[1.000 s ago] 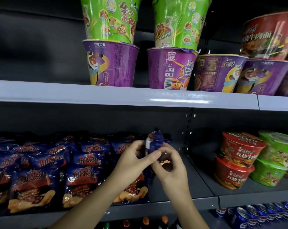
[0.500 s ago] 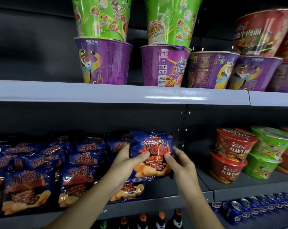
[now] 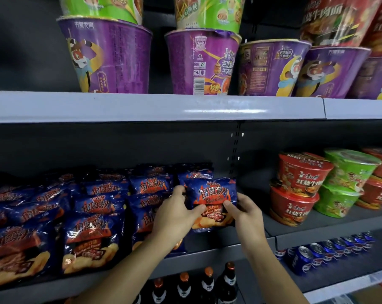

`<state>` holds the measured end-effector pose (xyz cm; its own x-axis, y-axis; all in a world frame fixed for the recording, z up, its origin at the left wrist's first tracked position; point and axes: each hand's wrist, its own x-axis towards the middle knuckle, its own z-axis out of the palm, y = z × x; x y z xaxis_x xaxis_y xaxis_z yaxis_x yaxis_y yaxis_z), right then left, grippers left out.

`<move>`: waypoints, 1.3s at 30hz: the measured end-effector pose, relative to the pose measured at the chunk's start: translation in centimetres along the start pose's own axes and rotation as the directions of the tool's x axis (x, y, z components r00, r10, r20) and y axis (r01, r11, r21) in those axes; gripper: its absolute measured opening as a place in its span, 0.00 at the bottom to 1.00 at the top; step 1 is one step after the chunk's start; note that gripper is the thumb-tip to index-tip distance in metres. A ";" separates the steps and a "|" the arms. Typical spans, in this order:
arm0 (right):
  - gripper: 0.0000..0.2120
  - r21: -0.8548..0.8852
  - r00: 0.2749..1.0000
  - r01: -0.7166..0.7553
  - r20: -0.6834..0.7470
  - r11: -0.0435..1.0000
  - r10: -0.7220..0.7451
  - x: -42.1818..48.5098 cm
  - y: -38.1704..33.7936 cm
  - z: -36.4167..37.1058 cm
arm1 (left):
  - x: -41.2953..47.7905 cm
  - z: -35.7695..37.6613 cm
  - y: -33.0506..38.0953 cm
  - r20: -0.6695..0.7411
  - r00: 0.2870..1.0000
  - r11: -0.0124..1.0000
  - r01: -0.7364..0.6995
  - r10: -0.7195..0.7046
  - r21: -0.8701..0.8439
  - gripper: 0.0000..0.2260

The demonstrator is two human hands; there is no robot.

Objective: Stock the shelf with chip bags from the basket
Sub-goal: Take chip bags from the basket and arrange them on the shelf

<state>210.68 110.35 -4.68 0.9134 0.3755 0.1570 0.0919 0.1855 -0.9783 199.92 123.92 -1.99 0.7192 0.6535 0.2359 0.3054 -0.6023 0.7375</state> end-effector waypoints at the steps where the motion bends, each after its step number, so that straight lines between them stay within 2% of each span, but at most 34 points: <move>1: 0.08 -0.003 1.000 -0.008 -0.008 1.000 0.008 0.5 0.3 0.0 | 0.3 0.2 0.0 -0.001 1.000 1.000 0.007 -0.007 0.027 0.30; 7: 0.08 -0.012 0.996 -0.068 -0.067 0.998 0.067 3.4 2.3 0.1 | 1.9 1.8 0.0 -0.014 0.999 0.988 -0.049 0.052 0.144 0.25; 13: 0.07 -0.075 0.991 -0.119 -0.064 0.990 0.114 5.5 4.4 0.4 | 3.0 2.9 -0.7 -0.008 0.987 0.882 -0.138 0.159 0.450 0.27; 17: 0.09 -0.074 0.990 -0.139 -0.008 0.988 0.138 5.9 5.5 1.3 | 2.8 3.0 -2.7 -0.011 0.961 0.849 -0.239 0.277 0.471 0.22; 22: 0.13 -0.094 0.980 -0.164 0.099 0.982 0.173 6.5 6.5 2.7 | 2.5 3.7 -5.9 0.036 0.886 0.741 -0.408 0.462 0.533 0.13; 27: 0.12 -0.112 0.982 -0.140 0.110 0.984 0.152 7.2 7.5 3.8 | 3.0 3.8 -7.7 0.042 0.795 0.646 -0.522 0.606 0.557 0.13; 33: 0.13 -0.106 0.981 -0.120 0.137 0.987 0.135 6.8 8.1 5.4 | 3.2 2.3 -8.8 0.052 0.758 0.608 -0.560 0.650 0.563 0.11; 39: 0.15 -0.077 0.983 -0.135 0.114 0.988 0.144 6.8 7.7 5.1 | 3.1 2.2 -8.4 0.060 0.797 0.644 -0.528 0.601 0.554 0.12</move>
<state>215.56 118.98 -10.42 0.8658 0.4996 0.0290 -0.0023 0.0620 -0.9981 201.00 130.04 -8.87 0.7941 0.1310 0.5935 0.1625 -0.9867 0.0004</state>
